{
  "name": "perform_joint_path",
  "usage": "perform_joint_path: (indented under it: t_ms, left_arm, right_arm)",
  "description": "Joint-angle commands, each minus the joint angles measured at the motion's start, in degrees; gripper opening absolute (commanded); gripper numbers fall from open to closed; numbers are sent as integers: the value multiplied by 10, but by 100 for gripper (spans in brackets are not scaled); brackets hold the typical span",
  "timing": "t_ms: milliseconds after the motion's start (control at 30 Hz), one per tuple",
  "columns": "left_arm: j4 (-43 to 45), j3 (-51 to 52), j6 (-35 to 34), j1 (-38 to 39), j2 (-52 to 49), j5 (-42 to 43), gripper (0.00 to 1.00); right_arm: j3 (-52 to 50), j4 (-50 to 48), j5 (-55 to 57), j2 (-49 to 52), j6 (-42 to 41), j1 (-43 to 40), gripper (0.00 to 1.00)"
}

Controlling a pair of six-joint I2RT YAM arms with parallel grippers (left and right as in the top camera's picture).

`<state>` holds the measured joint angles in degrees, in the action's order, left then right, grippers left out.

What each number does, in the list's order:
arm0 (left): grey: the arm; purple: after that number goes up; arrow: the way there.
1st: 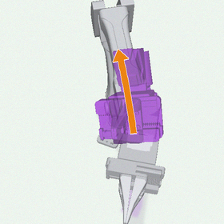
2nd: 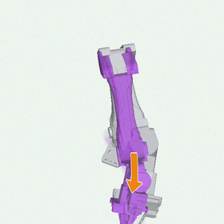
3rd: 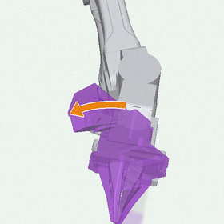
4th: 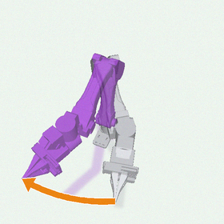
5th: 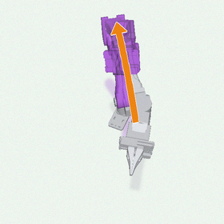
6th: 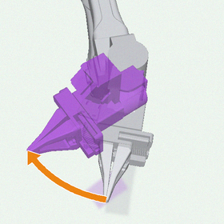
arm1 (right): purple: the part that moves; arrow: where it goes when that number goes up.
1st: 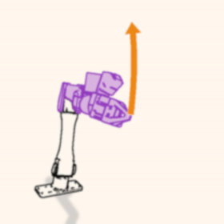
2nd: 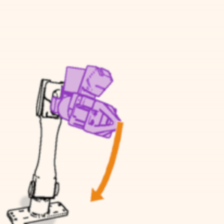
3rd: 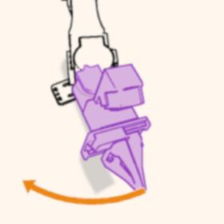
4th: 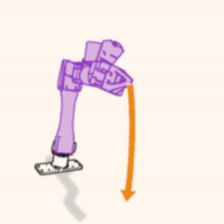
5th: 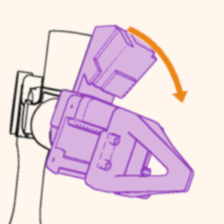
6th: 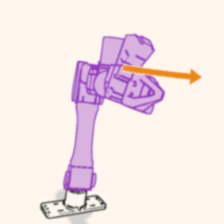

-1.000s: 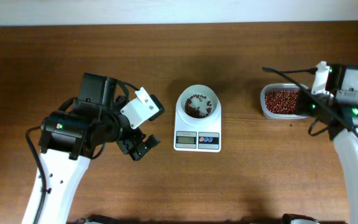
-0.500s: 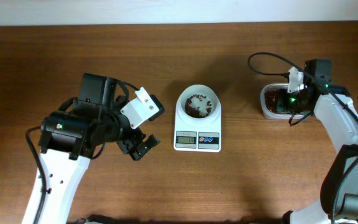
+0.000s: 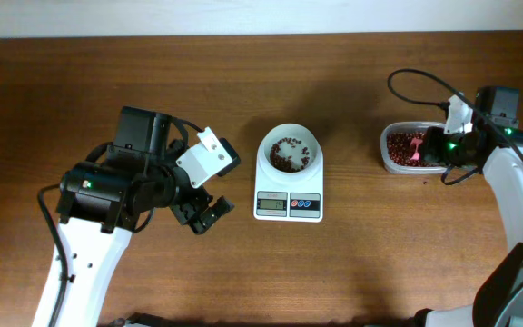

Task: Scoop and weigh 50g on scale

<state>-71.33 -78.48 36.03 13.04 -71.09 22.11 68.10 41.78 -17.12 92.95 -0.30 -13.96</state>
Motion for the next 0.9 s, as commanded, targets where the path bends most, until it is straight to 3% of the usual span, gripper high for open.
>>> perform_joint_path:
  t_ms: [0, 200, 267, 333, 500, 867]
  left_arm:
    - [1, 1, 9, -3, 2, 6, 99]
    - [1, 1, 9, -3, 2, 6, 99]
    - [1, 1, 9, -3, 2, 6, 99]
    - [1, 1, 9, -3, 2, 6, 99]
    - [1, 1, 9, -3, 2, 6, 99]
    - [1, 1, 9, -3, 2, 6, 99]
  right_arm:
    - [10, -2, -44, -10, -6, -18, 4]
    - [10, -6, -157, -10, -6, -97, 4]
    - [9, -6, -154, -8, 37, -116, 4]
    - [-1, -7, -109, -5, 84, -111, 4]
    - [-42, -35, -64, 21, 84, -95, 4]
    - [-49, -45, -190, 98, 78, -94, 4]
